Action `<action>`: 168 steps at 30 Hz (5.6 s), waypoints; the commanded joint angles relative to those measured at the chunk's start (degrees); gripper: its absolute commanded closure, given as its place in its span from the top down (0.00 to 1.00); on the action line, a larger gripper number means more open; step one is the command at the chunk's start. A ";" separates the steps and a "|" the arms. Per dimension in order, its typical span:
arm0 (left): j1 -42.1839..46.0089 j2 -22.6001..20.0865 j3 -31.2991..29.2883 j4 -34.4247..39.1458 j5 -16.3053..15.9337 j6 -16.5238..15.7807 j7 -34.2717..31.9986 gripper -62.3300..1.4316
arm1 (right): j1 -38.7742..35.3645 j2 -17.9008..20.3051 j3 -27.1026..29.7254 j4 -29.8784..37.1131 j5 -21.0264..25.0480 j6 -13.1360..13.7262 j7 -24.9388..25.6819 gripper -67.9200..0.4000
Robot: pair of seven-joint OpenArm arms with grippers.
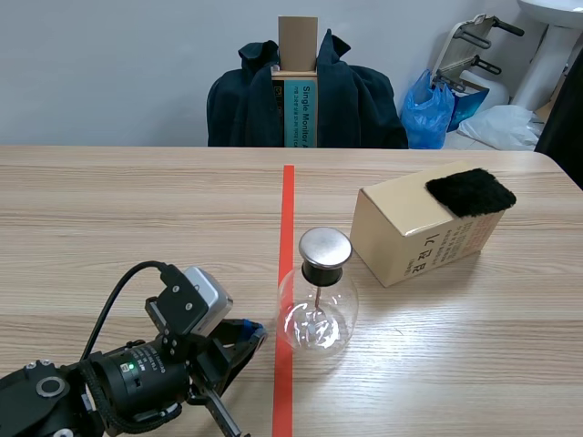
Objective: Do the electroscope experiment.
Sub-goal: 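Move the plate toward and away from the electroscope, then rub the plate on the fur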
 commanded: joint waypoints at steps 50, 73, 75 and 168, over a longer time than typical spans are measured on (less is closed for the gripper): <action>27.74 -15.43 -13.73 35.52 3.45 2.27 -6.16 1.00 | 17.07 -2.51 0.72 -22.45 -12.96 18.47 3.48 0.02; 27.28 -15.43 -13.70 35.52 3.48 2.25 -5.90 1.00 | 23.52 -12.79 0.70 -36.92 -36.76 18.12 0.87 0.02; 27.28 -15.43 -13.70 35.52 3.48 2.25 -5.90 1.00 | 23.52 -12.92 0.70 -36.94 -37.53 18.27 -0.17 0.02; 27.28 -15.41 -13.73 35.52 3.48 2.27 -5.66 1.00 | 21.59 -13.14 2.75 -36.87 -44.19 19.19 9.97 0.02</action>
